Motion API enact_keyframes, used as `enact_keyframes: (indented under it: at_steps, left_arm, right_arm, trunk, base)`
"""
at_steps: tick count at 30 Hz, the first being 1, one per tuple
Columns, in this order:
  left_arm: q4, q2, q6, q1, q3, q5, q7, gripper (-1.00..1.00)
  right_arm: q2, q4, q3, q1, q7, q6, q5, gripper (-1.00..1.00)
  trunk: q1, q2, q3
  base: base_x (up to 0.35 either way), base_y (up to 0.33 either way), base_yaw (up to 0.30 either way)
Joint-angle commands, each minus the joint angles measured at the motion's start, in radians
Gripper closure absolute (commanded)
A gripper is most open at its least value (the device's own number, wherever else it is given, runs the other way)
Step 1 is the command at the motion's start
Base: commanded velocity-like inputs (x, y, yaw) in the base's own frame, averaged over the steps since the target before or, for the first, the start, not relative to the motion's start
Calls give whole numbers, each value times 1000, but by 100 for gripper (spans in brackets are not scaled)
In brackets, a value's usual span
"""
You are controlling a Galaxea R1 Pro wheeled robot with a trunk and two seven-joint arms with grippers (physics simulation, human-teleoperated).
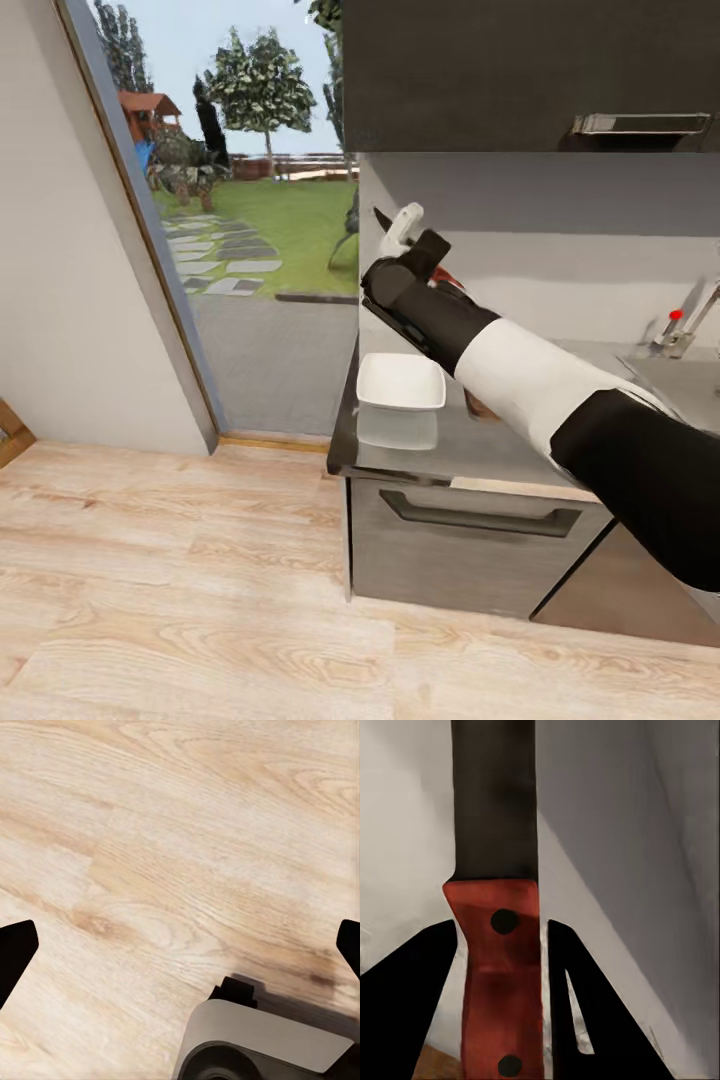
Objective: In the kitchen, take the Vidalia onion out of the sink, dice it on the chopping board with the paring knife, put the diced onion into the bowl on the countertop, then place both the paring knife and the chopping board into the sink.
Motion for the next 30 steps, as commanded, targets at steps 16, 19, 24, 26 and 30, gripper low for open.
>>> enact_keyframes:
  at_steps: [16, 19, 24, 26, 30]
  left_arm:
    - [5, -1, -1, -1, -9, 5, -2, -100]
    - [5, -3, 4, -1, -9, 5, -2, -100]
    - [5, -1, 11, -1, -9, 5, -20, -100]
    - [5, 0, 12, -1, -9, 5, -40, -100]
    - [5, 0, 13, -1, -9, 5, -50, -100]
  right_arm:
    - [0, 63, 64, 50, -185, 0, 0, 100]
    - [0, 64, 64, 50, -251, 0, 0, 100]
    - [0, 77, 64, 50, -280, 0, -4, 100]
    - [0, 104, 64, 50, -281, -5, -6, 100]
    - [0, 132, 64, 52, -279, -11, -14, 100]
  trunk:
    - [0, -1, 9]
    - [0, -1, 13]
    - [0, -1, 20]
    - [0, -1, 23]
    - [0, -1, 26]
  base:
    - [-2, -32, -80]
    - [-54, -213, -163]
    - [-28, -263, -158]
    - [-5, -79, -157]
    - [-1, -54, -84]
